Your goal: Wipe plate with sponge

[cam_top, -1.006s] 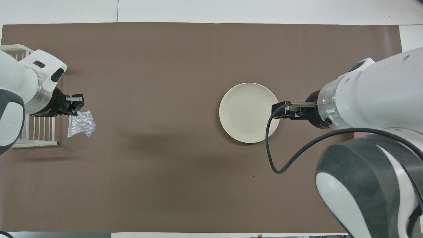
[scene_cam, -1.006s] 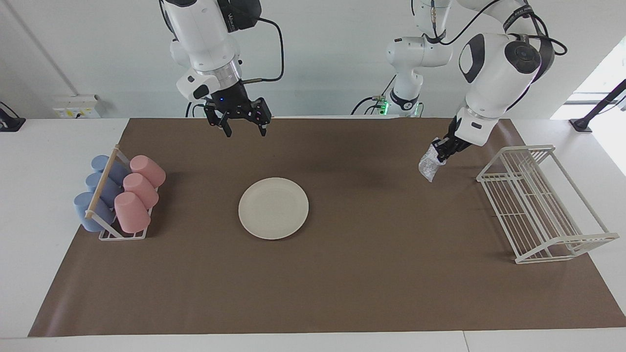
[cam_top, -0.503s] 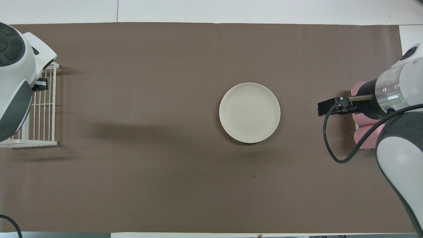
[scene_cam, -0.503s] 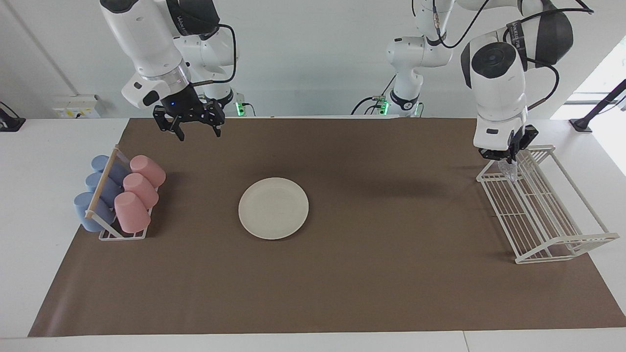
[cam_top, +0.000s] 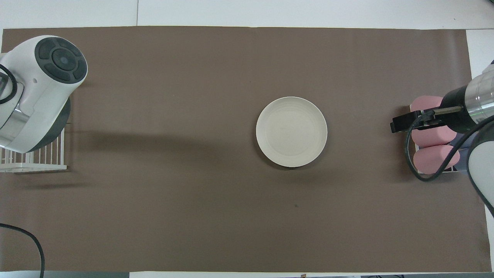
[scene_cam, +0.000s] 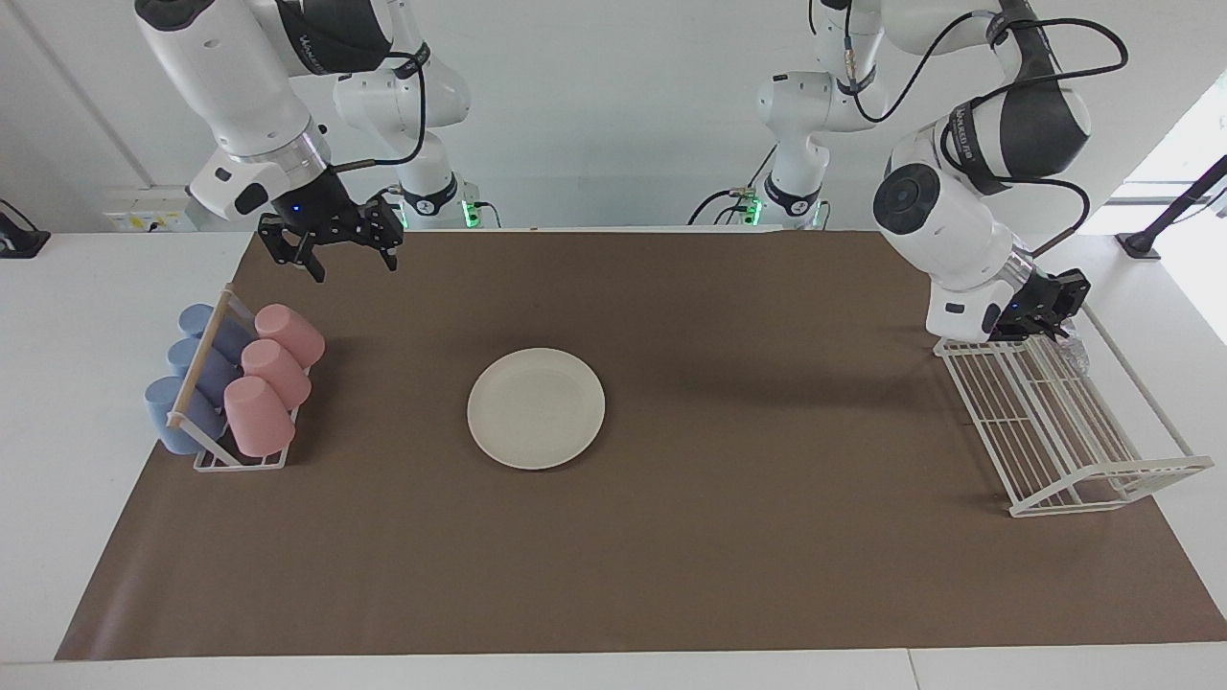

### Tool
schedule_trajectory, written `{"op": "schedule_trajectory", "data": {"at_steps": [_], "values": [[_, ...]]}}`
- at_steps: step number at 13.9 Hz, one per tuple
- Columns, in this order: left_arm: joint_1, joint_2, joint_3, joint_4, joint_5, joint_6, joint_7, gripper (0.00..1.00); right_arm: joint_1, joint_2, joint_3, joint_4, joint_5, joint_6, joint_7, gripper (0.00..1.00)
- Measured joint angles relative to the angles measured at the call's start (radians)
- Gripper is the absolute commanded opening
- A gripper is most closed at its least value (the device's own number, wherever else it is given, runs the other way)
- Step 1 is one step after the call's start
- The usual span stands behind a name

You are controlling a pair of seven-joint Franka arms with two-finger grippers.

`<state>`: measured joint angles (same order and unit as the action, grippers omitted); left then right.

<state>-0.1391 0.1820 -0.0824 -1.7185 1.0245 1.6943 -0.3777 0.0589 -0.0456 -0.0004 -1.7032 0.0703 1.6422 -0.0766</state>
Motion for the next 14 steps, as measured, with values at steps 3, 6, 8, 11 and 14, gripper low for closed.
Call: {"op": "schedule_trajectory", "data": {"at_steps": [3, 6, 8, 11, 14], "values": [[0.000, 0.043, 0.000, -0.053, 0.086, 0.001, -0.136, 0.00, -0.007, 0.017, -0.032, 0.004, -0.032, 0.000, -0.058, 1.00], [-0.001, 0.074, -0.001, -0.075, 0.105, 0.002, -0.214, 0.00, -0.018, 0.019, -0.074, -0.003, -0.033, 0.000, -0.067, 1.00], [-0.001, 0.075, -0.002, -0.103, 0.112, 0.004, -0.289, 0.00, -0.017, 0.019, -0.073, -0.003, -0.033, 0.000, -0.022, 1.00], [-0.002, 0.080, -0.006, -0.133, 0.123, 0.009, -0.351, 0.00, -0.019, 0.019, -0.073, -0.003, -0.033, 0.000, 0.029, 1.00], [-0.002, 0.080, -0.008, -0.133, 0.124, 0.020, -0.357, 0.00, -0.021, 0.019, -0.073, -0.003, -0.033, 0.000, 0.055, 1.00]]}}
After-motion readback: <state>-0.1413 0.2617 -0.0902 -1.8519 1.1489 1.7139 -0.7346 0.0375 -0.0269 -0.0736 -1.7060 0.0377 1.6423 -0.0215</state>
